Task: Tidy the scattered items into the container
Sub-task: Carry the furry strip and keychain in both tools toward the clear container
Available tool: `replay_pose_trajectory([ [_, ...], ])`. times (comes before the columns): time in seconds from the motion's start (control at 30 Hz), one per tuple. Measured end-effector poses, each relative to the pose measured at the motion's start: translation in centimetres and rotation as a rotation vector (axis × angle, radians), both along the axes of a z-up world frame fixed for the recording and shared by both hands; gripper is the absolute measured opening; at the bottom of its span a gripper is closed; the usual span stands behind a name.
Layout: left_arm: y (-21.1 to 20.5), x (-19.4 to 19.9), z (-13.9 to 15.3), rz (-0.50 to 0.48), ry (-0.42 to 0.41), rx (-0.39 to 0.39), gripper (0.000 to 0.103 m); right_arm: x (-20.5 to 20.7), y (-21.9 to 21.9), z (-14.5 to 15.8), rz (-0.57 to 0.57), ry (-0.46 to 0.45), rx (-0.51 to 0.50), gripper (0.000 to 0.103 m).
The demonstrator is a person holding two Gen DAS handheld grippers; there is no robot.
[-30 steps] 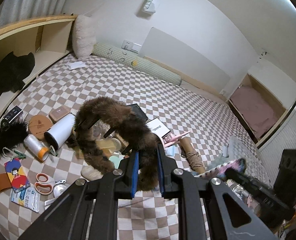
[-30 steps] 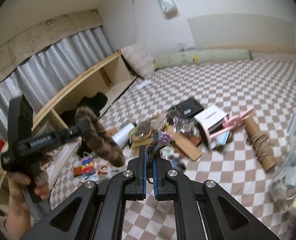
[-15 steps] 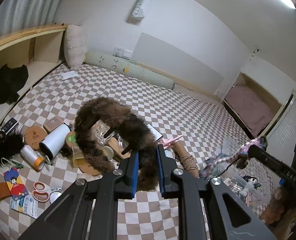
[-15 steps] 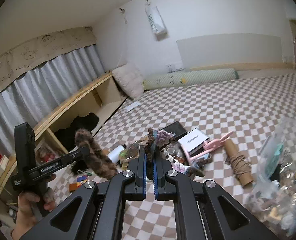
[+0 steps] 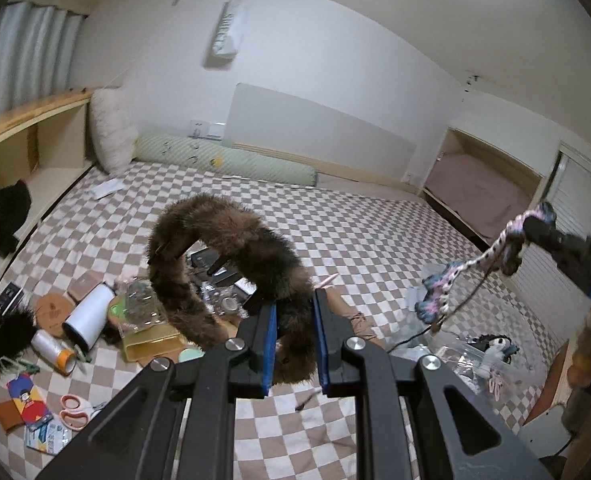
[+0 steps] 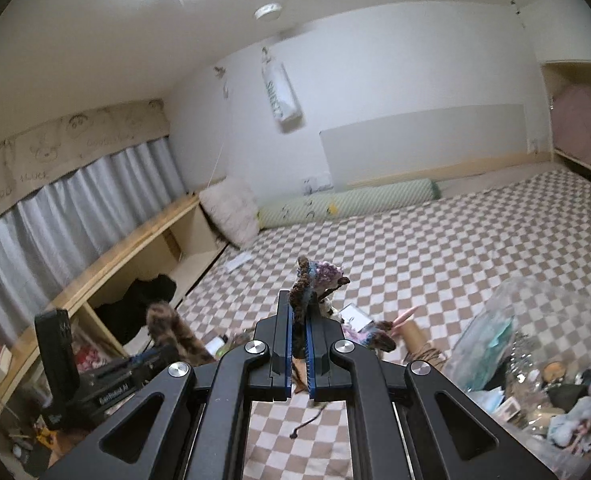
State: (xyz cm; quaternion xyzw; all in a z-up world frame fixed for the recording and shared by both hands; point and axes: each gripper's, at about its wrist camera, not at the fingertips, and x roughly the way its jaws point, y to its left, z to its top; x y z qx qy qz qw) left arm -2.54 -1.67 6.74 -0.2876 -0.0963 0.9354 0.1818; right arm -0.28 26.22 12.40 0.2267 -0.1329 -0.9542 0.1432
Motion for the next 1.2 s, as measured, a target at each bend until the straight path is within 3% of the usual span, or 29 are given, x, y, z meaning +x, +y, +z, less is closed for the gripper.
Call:
replay_pose_trajectory([
  [0.27, 4.1, 0.2, 0.4, -0.084, 0.023, -0.003, 0.017, 1.4, 5.5, 1.8, -0.106, 0.060, -0.064, 0.006],
  [0.63, 8.9, -0.3, 0.1, -0.157, 0.028, -0.016, 0.017, 5.2, 13.6, 4.7, -0.340, 0.209, -0.106, 0.006],
  [1.03, 12.3, -1.0, -0.7, -0.207, 0.013, -0.023, 0.017, 8.8, 18.6, 7.6, -0.461, 0.343, -0.160, 0.006],
  [1.2, 13.3, -0.9, -0.8, -0.226, 0.011, -0.020, 0.017, 9.3, 20.7, 7.5, -0.499, 0.349, -0.190, 0.006],
])
